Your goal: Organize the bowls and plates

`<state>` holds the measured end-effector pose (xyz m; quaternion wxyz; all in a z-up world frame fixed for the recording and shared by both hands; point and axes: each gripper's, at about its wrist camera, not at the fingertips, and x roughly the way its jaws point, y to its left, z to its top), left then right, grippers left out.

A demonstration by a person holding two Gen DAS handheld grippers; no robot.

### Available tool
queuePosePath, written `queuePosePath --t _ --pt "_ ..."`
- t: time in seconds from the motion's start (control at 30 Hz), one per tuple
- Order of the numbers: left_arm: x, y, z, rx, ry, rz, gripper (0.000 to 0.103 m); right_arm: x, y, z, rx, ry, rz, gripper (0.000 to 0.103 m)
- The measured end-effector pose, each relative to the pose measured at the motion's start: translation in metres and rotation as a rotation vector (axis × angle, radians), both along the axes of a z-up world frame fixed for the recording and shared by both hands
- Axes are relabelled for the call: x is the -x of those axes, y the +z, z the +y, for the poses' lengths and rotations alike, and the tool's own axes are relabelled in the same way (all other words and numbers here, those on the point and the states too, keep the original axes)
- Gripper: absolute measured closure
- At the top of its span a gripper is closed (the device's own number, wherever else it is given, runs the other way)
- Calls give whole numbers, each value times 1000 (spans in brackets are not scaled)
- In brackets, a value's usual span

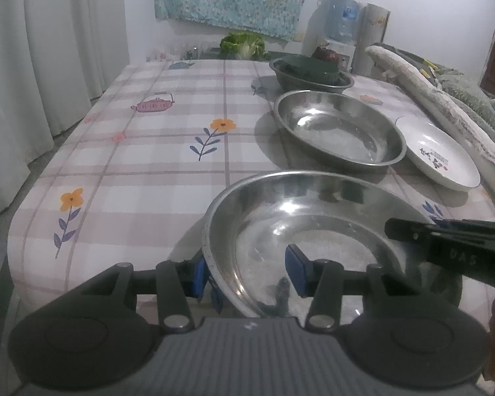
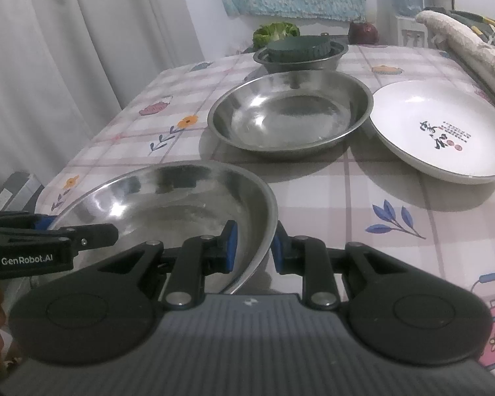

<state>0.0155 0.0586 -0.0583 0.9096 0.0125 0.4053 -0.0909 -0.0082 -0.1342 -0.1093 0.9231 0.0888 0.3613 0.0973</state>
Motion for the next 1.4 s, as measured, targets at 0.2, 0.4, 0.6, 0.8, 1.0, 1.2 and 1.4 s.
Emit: queuePosePath --t 0.2,0.4,0.6,0.8,1.0,1.2,1.4 --pt "2 6 -1 2 -1 -17 54 3 5 -1 -7 -1 -10 81" --pt "4 11 -2 1 -1 -28 54 5 9 -2 -13 -1 -20 81" --pt "5 17 -6 -5 -7 -42 54 8 13 -6 -26 -4 -35 81" --pt "4 22 -12 -12 -17 -57 54 11 19 -13 -40 -12 -50 81" --pt "1 29 -20 -14 -33 -72 54 11 26 -21 -48 -27 -66 81" --pt "-4 37 -30 -17 -52 -90 54 10 33 -30 -58 -46 -83 81" --pt "-11 45 -41 -18 -74 -107 54 7 39 -40 -66 -68 -98 81"
